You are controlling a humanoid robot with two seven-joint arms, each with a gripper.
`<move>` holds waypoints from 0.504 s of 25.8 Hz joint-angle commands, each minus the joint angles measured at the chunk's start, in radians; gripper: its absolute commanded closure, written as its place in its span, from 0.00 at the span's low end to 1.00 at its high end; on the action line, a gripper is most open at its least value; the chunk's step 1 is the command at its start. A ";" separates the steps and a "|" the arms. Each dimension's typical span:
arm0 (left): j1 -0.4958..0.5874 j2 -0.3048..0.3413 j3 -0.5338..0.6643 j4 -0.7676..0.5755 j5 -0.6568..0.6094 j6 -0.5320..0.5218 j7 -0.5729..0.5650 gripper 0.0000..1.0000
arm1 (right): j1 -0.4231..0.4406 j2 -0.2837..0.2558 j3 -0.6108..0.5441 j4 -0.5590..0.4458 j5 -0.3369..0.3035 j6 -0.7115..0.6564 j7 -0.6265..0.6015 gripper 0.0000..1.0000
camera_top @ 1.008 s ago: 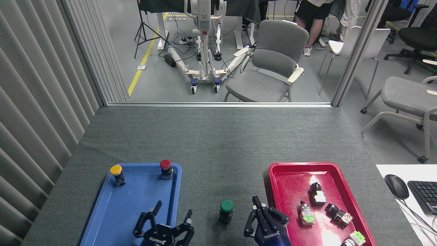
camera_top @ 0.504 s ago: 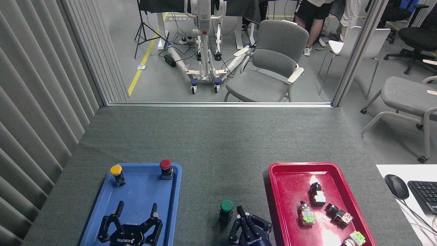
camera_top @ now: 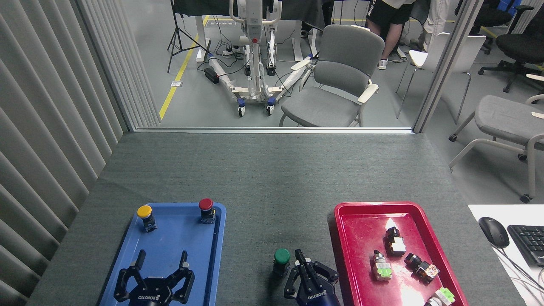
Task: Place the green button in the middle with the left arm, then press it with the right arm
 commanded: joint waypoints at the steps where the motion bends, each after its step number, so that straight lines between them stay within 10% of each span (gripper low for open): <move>1: 0.005 -0.001 0.047 0.005 0.007 0.000 -0.003 0.00 | -0.029 0.005 0.024 0.005 0.004 0.000 -0.006 1.00; 13: 0.006 -0.004 0.045 0.005 0.024 0.000 -0.003 0.00 | -0.040 0.040 0.058 0.112 0.044 0.029 0.008 1.00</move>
